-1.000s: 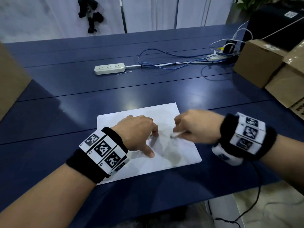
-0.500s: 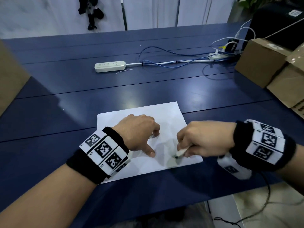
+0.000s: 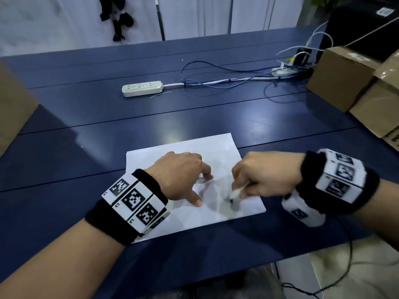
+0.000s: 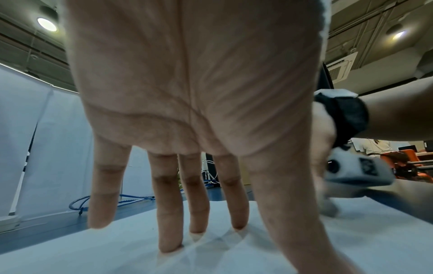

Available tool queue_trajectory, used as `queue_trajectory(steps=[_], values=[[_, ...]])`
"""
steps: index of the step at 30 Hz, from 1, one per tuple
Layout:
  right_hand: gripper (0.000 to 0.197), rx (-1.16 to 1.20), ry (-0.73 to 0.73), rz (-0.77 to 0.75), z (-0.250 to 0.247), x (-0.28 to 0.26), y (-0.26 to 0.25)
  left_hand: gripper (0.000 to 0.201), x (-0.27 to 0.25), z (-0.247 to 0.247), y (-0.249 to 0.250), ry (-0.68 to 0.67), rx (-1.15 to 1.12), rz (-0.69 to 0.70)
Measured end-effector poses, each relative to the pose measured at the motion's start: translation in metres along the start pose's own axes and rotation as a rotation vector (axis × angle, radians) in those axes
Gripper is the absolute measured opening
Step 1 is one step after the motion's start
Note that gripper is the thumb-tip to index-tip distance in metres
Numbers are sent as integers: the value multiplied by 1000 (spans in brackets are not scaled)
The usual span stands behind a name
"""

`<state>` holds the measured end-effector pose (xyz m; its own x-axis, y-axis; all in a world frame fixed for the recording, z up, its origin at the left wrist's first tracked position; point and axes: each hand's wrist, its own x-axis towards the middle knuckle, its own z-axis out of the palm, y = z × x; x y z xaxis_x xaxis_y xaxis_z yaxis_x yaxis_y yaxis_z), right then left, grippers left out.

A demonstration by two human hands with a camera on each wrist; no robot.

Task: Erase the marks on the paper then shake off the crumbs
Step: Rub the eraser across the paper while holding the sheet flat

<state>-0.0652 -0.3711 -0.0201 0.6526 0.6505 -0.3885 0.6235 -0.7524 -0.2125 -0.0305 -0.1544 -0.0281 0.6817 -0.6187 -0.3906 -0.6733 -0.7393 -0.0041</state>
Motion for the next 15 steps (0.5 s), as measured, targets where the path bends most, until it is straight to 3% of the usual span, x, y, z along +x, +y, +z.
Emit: queue_trajectory(steps=[4, 5, 7, 9, 11, 13, 15], values=[[63, -125, 131, 193, -11, 17, 23, 63, -1, -1, 1, 5, 3, 2], [64, -177, 126, 182, -8, 16, 23, 63, 0, -1, 0, 6, 0, 1], [39, -230, 88, 130, -4, 6, 12, 64, 0, 0, -1, 3, -1, 3], [21, -123, 26, 24, 2, -8, 3, 63, 1, 0, -1, -1, 0, 5], [20, -70, -32, -21, 1, -11, -1, 62, 2, 0, -1, -2, 3, 7], [26, -64, 31, 62, -3, 0, 6, 62, 2, -1, -1, -5, 10, 6], [49, -72, 102, 181, -9, 12, 16, 63, 3, -2, 1, -6, 17, 5]])
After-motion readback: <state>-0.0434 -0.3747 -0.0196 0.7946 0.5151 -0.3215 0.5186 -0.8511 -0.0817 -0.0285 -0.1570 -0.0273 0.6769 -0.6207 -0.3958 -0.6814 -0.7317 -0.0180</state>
